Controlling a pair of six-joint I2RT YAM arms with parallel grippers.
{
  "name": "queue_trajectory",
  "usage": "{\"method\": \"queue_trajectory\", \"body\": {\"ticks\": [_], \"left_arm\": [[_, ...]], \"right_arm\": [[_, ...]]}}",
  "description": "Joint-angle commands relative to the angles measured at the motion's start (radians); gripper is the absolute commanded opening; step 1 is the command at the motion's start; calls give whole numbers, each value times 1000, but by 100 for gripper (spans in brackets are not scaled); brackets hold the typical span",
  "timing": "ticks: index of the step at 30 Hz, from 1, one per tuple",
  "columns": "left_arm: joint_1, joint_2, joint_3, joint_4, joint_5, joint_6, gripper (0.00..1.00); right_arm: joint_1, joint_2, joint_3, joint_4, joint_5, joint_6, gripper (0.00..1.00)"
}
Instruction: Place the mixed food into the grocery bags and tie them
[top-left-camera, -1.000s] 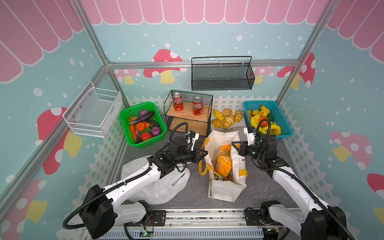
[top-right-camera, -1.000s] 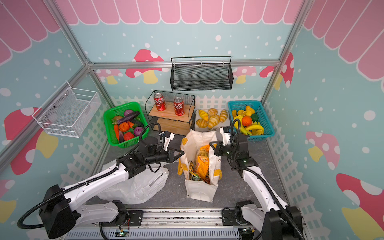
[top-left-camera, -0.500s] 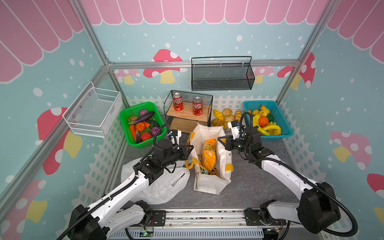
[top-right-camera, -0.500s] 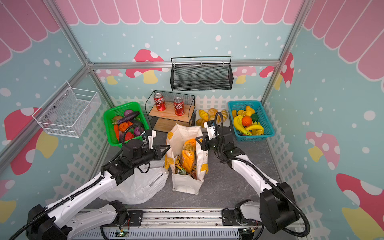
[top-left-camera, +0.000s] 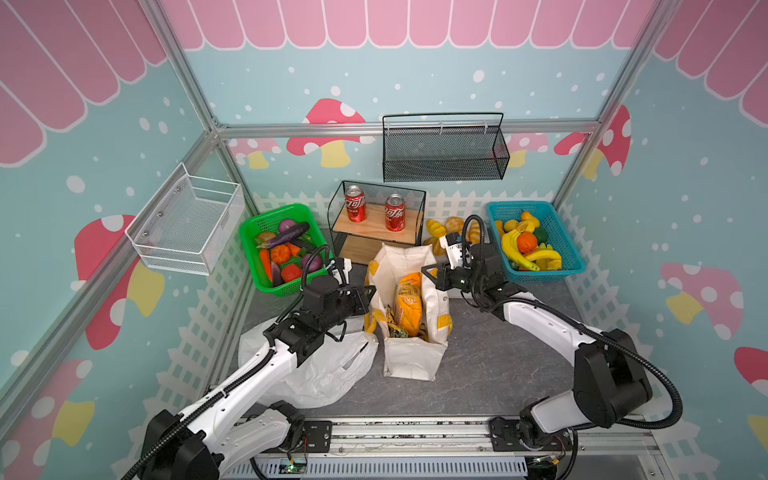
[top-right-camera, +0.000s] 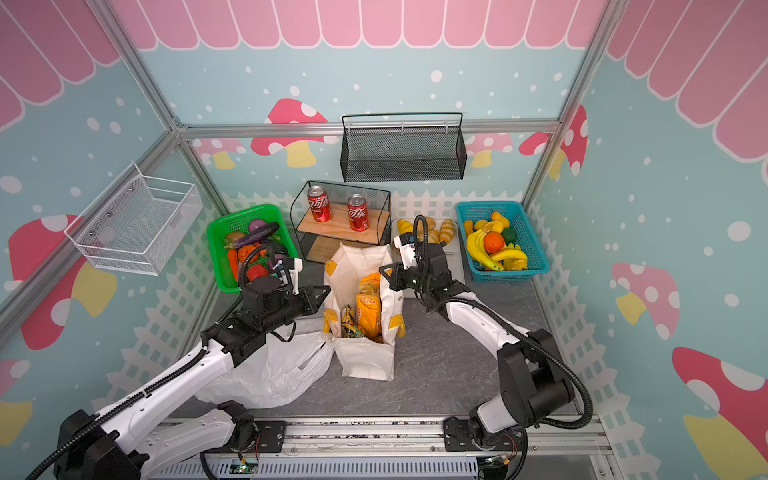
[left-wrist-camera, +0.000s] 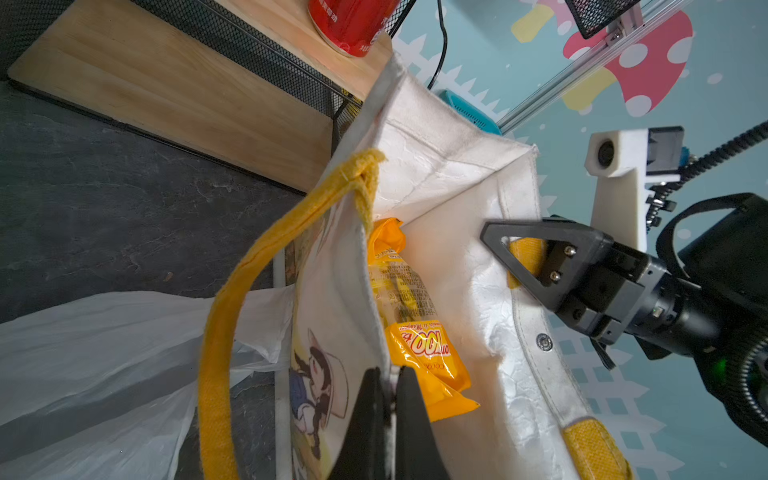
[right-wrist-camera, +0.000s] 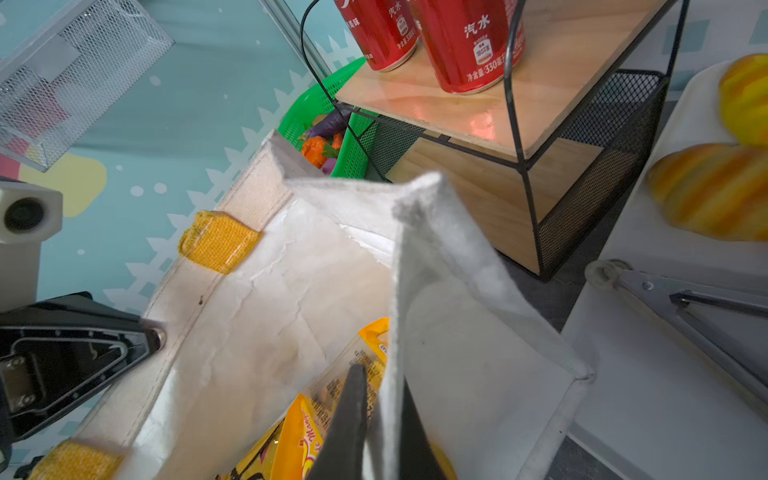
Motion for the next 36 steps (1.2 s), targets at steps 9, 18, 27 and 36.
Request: {"method": "queue_trajectory", "body": {"ticks": [9,18,27,36], "left_arm": [[-74,-31,15,44,25,-3,0],[-213,5,49,62,-32,29,0],[-150,-7,47,43,-100,55,0],[-268,-47,76,1,3,77,0]], "right_arm": [[2,-10,108,-70,39,-148,4],[2,-105,81,-214,136,-261,3],[6,7,141,-86,20,-169,3],[6,-121,120,-286,179,-289,2]]}}
